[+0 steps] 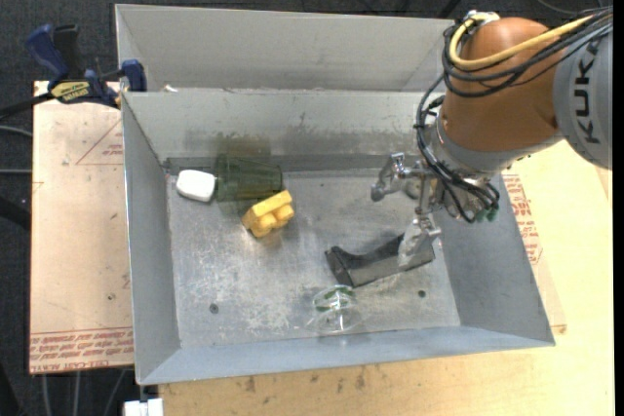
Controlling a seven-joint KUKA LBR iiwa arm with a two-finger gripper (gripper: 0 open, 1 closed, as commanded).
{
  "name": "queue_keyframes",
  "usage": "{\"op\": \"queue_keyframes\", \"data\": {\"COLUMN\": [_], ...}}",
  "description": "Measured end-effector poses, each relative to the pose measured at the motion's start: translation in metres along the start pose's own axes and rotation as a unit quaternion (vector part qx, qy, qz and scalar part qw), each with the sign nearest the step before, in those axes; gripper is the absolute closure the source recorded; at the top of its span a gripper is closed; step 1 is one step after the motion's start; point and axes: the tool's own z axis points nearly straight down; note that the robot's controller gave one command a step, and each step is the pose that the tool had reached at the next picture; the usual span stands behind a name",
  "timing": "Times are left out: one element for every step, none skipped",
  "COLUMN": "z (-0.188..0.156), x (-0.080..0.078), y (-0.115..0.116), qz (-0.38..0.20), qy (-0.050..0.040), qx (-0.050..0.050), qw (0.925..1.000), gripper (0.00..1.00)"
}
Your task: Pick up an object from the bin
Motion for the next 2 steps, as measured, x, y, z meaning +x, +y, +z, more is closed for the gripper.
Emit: {"op": "queue_keyframes", "data": {"z": [-0.055,0.008], "x": [-0.007,-0.011], "y": [-0.006,-0.006], "qz": [-0.001,-0.021], "qy": [-0.0071,-0.0041], "qx": [0.002,0.001], "qw": [1.0,0.9998], "gripper": [0.0,0.0]}}
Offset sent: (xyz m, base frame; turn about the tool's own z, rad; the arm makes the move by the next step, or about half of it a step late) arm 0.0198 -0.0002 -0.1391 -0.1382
